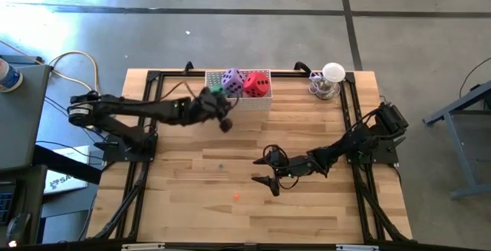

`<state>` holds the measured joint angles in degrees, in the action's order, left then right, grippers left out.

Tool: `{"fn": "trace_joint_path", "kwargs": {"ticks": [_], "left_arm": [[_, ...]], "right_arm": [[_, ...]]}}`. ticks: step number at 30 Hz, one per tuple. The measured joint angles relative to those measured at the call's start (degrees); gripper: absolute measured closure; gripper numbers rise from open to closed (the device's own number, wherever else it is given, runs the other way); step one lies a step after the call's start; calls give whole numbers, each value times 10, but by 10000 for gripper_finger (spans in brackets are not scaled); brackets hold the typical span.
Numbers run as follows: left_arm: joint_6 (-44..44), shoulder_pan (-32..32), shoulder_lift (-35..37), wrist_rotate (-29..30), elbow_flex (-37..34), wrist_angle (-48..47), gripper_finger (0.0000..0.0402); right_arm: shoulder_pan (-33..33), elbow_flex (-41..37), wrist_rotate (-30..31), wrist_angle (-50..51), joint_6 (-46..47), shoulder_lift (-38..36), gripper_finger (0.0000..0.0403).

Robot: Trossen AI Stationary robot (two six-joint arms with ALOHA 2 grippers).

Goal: Pick & Place Dice
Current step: Put the small dark blue dice into the white basket

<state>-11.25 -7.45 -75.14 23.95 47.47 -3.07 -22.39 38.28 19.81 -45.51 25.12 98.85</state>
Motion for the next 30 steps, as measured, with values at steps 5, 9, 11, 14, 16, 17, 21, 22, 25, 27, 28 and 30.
{"fn": "trace_joint_path", "kwargs": {"ticks": [5, 9, 11, 14, 16, 17, 21, 22, 25, 27, 28, 30], "left_arm": [[-53, -67, -19, 2, 42, 7, 356], [-90, -118, -36, -1, 43, 6, 356], [-105, -139, -47, -13, 43, 8, 350], [-109, -156, -66, -56, 43, 7, 339], [-109, -160, -78, -59, 43, 10, 335], [-109, -161, -82, -59, 43, 12, 334], [-109, -160, -93, -59, 43, 19, 331], [-109, -159, -93, -57, 43, 22, 331], [-109, -151, -92, -27, 43, 22, 330], [-106, -145, -92, -12, 43, 22, 328], [-103, -143, -92, -11, 43, 23, 327], [-98, -138, -92, -10, 43, 22, 319]], "right_arm": [[0, 0, 0, 4, 2, 0, 103], [0, 0, 0, 8, 2, 0, 103], [0, 0, 0, 9, 2, 0, 103], [0, 0, 0, 13, 2, 0, 103], [0, 0, 0, 13, 2, 0, 103], [0, 0, 0, 13, 2, 0, 103], [0, 0, 0, 13, 2, 0, 103], [0, 0, 0, 13, 2, 0, 103], [0, 0, 0, 12, 1, 0, 103], [0, 0, 0, 12, 1, 0, 103], [0, 0, 0, 12, 1, 0, 103], [0, 0, 0, 12, 1, 0, 103]]}}
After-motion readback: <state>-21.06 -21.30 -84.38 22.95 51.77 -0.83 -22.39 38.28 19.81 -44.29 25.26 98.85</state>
